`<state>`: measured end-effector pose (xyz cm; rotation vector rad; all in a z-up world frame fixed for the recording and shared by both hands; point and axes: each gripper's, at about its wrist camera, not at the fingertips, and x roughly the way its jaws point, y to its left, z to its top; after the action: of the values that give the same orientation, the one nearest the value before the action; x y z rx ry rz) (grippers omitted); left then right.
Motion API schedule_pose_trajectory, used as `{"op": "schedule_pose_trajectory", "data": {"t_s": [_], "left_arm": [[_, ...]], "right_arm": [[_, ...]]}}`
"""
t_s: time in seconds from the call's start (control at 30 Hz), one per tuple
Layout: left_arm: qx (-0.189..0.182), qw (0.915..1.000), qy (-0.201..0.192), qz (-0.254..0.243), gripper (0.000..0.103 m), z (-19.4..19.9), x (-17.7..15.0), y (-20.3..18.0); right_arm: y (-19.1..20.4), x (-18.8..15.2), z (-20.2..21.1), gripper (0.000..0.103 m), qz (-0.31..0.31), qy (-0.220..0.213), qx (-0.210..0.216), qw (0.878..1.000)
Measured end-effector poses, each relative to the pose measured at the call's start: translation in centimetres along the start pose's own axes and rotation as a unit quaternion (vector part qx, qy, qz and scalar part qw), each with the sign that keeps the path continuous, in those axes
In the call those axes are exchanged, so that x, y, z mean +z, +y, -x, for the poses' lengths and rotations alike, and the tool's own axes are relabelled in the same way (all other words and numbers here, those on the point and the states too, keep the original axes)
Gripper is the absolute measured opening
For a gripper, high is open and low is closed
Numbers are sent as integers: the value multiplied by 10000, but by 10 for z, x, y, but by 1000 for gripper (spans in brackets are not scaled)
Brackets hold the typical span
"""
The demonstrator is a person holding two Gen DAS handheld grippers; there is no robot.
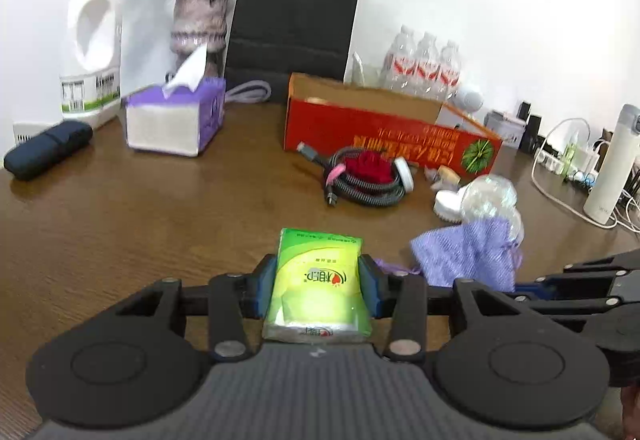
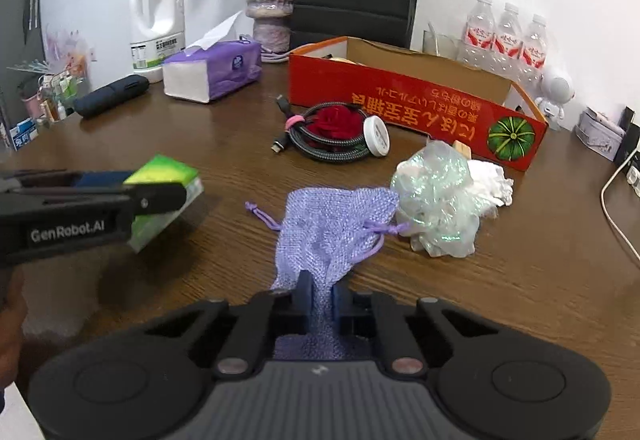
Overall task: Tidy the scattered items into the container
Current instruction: 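Carry the pouch and green pack into the cardboard box and open both tools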
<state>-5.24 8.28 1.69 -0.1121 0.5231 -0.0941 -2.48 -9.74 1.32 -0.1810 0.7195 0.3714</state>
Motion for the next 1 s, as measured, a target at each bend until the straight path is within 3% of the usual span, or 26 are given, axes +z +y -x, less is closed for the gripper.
{"op": "schedule_pose_trajectory", "data": {"t_s": [0.37,0.57,0.8,1.0], "left_arm": [[48,9990,-421,-114,44,19,13,-16],[155,9983,-549,-84,44,25,19,-20],[-14,9979,-652,51,43,15,40,-23],[-258,9960,-854,-1,43,-6,75,-24]], "right_arm": [[-16,16,45,6,119,-1005,-65,9948],[-36,24,51,6,10,-1169,-220,9929],[-56,27,63,6,-348,-1517,-307,9873],[-88,51,69,6,-710,-1802,-391,9803]]}}
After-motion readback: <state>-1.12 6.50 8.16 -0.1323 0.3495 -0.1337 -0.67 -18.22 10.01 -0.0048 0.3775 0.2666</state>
